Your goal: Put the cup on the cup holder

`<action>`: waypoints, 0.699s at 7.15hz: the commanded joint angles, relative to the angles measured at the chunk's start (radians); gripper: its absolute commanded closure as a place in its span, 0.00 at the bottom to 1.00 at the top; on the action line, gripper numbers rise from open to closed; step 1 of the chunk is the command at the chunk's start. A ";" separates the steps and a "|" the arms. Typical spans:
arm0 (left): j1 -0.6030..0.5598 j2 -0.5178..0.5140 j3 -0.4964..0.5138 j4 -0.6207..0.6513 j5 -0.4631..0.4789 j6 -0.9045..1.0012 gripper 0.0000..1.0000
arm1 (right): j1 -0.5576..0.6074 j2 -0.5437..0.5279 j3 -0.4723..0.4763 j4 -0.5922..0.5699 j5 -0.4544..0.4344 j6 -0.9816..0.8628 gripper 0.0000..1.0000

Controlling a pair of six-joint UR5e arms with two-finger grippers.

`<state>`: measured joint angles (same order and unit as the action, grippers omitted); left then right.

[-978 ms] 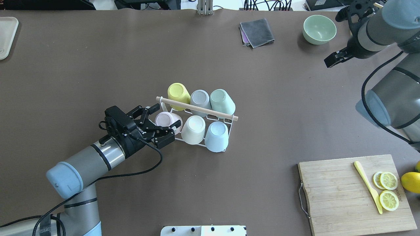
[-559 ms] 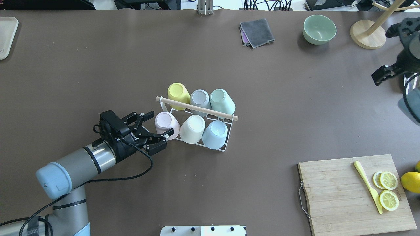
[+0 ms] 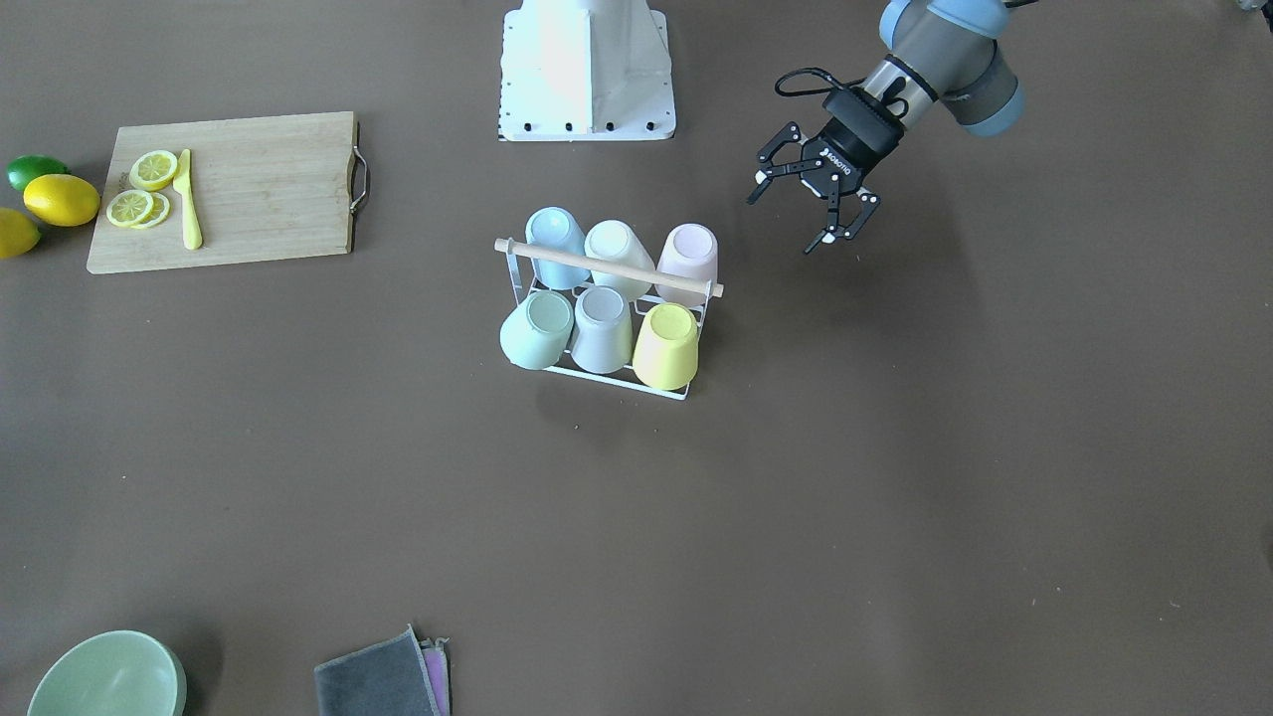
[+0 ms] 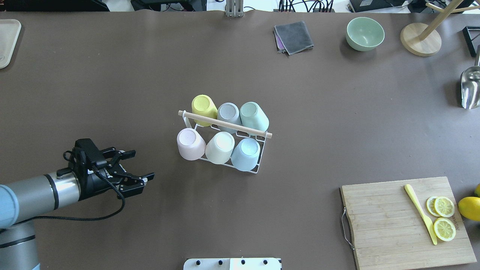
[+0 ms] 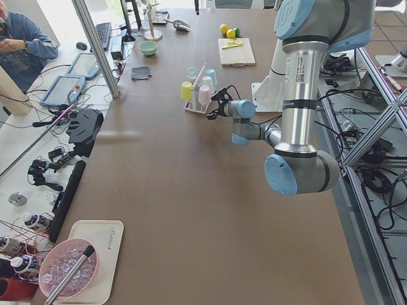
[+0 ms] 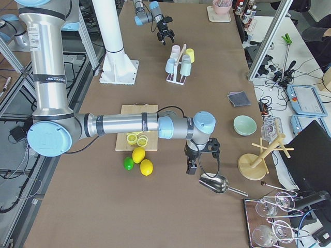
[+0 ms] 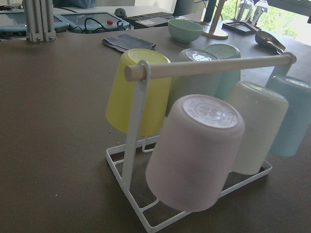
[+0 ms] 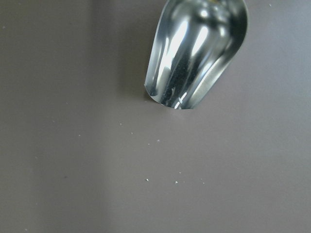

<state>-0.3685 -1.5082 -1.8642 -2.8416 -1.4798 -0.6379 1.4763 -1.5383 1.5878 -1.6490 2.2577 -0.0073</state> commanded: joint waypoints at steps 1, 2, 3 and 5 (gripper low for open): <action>-0.172 0.136 -0.098 0.179 -0.220 0.000 0.01 | 0.065 -0.009 -0.011 0.000 0.019 -0.048 0.00; -0.308 0.158 -0.098 0.265 -0.282 0.001 0.01 | 0.078 -0.009 0.004 0.000 0.057 -0.043 0.00; -0.445 0.161 -0.096 0.400 -0.343 0.007 0.01 | 0.093 -0.014 0.001 -0.002 0.084 -0.043 0.00; -0.721 0.152 -0.076 0.694 -0.598 0.010 0.01 | 0.093 -0.023 0.000 0.000 0.083 -0.042 0.00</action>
<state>-0.9226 -1.3499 -1.9553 -2.3213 -1.9373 -0.6300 1.5665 -1.5558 1.5879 -1.6494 2.3361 -0.0504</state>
